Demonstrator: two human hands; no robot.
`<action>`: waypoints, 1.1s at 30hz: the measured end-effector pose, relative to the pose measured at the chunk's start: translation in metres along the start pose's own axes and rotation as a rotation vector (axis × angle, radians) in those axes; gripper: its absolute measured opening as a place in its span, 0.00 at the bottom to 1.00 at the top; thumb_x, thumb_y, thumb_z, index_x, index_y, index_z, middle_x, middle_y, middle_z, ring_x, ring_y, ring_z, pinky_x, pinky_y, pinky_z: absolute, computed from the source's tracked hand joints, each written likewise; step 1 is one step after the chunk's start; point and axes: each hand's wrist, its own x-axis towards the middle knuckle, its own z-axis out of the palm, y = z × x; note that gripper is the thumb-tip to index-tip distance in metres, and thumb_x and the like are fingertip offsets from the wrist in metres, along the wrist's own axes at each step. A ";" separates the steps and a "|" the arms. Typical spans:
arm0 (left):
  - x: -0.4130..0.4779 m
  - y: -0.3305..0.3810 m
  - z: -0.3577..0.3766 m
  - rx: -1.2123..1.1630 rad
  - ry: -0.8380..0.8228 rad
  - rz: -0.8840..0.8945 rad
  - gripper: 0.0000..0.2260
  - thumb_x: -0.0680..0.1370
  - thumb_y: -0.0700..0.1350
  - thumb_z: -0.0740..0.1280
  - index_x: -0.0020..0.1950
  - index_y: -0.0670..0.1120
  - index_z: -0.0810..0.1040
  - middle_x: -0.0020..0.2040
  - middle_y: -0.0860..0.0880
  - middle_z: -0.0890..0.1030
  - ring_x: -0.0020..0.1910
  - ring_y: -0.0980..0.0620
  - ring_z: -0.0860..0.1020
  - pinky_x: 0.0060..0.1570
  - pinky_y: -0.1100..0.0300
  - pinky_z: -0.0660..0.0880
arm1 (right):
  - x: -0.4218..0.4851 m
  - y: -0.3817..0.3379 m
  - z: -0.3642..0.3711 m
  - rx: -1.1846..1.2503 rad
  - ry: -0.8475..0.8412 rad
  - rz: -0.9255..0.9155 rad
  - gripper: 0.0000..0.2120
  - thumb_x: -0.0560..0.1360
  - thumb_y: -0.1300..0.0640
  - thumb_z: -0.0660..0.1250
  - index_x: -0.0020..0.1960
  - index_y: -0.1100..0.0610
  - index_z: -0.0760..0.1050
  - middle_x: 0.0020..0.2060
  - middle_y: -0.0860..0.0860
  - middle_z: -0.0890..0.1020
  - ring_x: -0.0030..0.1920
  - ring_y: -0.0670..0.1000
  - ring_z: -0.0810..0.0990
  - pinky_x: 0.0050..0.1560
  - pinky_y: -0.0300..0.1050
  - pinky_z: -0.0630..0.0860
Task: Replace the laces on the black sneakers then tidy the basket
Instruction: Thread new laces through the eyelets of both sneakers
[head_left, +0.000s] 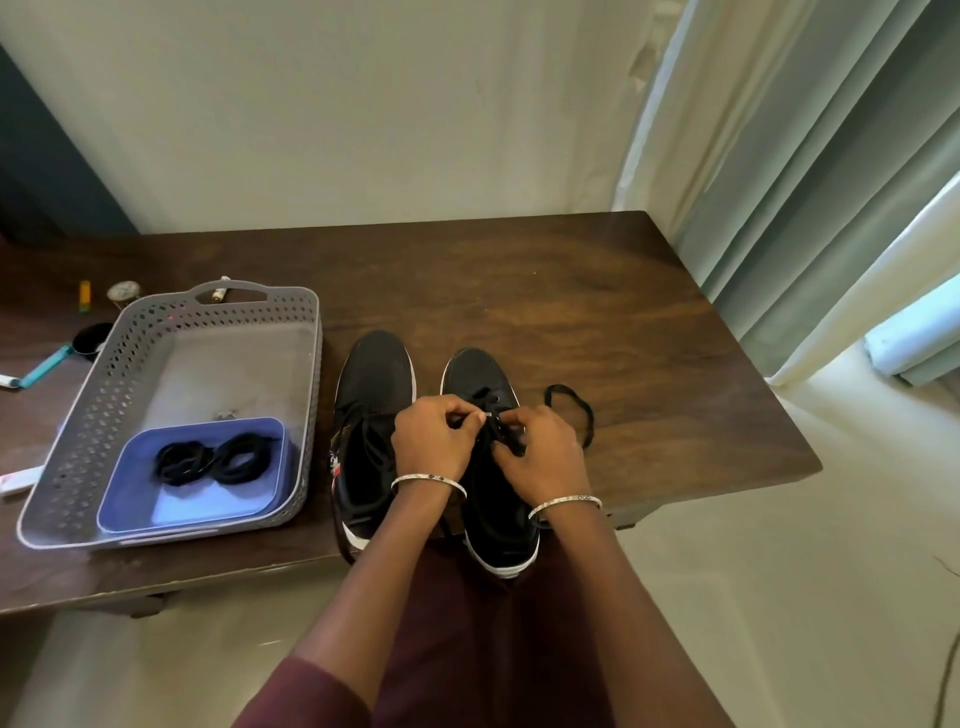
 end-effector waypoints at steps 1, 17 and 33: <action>0.001 -0.001 0.004 -0.003 -0.011 -0.004 0.01 0.73 0.46 0.75 0.41 0.52 0.86 0.39 0.56 0.85 0.42 0.57 0.82 0.46 0.58 0.78 | 0.001 0.001 0.002 -0.002 0.024 0.003 0.16 0.76 0.55 0.69 0.63 0.53 0.79 0.56 0.50 0.79 0.56 0.51 0.79 0.52 0.41 0.72; 0.007 0.002 0.019 0.125 -0.056 0.063 0.02 0.73 0.44 0.74 0.41 0.50 0.86 0.35 0.58 0.75 0.38 0.58 0.76 0.38 0.65 0.67 | 0.010 0.020 0.022 0.569 0.073 0.282 0.09 0.79 0.59 0.64 0.54 0.52 0.83 0.44 0.48 0.84 0.47 0.48 0.82 0.54 0.49 0.79; 0.011 -0.008 0.023 0.061 -0.071 -0.003 0.05 0.73 0.47 0.76 0.48 0.51 0.87 0.46 0.52 0.86 0.50 0.52 0.81 0.45 0.61 0.72 | 0.032 0.027 0.020 0.554 0.023 0.273 0.05 0.74 0.50 0.72 0.43 0.51 0.84 0.37 0.50 0.85 0.41 0.51 0.84 0.48 0.53 0.82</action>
